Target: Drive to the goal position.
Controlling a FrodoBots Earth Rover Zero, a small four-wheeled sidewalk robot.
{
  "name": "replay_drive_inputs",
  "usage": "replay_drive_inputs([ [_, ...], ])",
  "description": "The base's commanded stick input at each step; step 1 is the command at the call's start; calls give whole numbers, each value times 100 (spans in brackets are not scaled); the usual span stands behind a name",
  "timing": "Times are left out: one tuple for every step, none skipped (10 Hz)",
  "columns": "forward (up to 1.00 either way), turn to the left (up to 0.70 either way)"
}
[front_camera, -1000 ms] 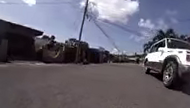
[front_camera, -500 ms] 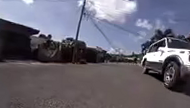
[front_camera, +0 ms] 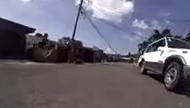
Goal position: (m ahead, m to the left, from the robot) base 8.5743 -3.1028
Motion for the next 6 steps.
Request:
replay_drive_inputs([
  [45,-27],
  [45,-27],
  [45,-27],
  [45,-27],
  [45,-27],
  [45,-27],
])
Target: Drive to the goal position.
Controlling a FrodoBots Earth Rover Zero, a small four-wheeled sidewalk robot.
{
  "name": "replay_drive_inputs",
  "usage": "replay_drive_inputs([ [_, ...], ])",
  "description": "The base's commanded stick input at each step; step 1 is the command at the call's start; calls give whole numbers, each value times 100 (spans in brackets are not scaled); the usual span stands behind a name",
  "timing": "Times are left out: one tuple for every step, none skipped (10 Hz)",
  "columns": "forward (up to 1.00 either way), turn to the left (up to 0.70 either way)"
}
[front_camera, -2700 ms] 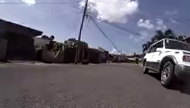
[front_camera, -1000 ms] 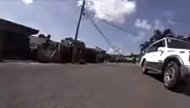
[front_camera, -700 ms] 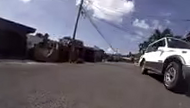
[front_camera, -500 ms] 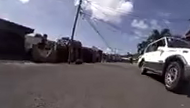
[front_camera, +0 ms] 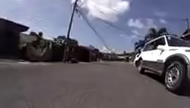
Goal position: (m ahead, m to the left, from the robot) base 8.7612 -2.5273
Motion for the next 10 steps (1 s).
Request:
replay_drive_inputs([
  [45,-27],
  [45,-27],
  [45,-27],
  [45,-27],
  [45,-27],
  [45,-27],
  [45,-27],
  [45,-27],
  [45,-27],
  [45,-27],
])
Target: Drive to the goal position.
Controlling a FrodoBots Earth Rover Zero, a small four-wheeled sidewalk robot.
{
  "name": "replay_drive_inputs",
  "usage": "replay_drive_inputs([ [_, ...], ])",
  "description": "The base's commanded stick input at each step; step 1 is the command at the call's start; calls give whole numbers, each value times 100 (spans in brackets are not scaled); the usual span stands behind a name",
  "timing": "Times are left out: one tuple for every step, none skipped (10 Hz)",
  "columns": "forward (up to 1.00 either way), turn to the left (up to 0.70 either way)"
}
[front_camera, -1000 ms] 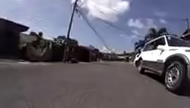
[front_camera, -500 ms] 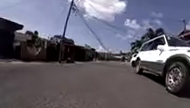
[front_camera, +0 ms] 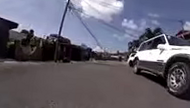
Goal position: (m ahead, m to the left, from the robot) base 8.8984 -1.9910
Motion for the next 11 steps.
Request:
replay_drive_inputs([
  [45,-27],
  [45,-27],
  [45,-27],
  [45,-27],
  [45,-4],
  [45,0],
  [45,0],
  [45,0],
  [45,0],
  [45,0],
  [45,0],
])
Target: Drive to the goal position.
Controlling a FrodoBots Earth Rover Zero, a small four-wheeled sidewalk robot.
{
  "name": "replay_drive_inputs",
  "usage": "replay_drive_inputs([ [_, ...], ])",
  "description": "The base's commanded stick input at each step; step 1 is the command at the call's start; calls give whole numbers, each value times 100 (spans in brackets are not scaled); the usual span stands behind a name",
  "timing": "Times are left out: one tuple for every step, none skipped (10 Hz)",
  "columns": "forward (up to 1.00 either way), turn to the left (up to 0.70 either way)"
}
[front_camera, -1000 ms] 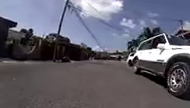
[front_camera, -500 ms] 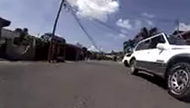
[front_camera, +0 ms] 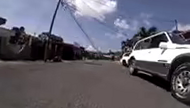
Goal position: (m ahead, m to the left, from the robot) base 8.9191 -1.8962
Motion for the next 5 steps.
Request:
replay_drive_inputs([
  [45,0],
  [45,0],
  [45,0],
  [45,0],
  [45,0],
])
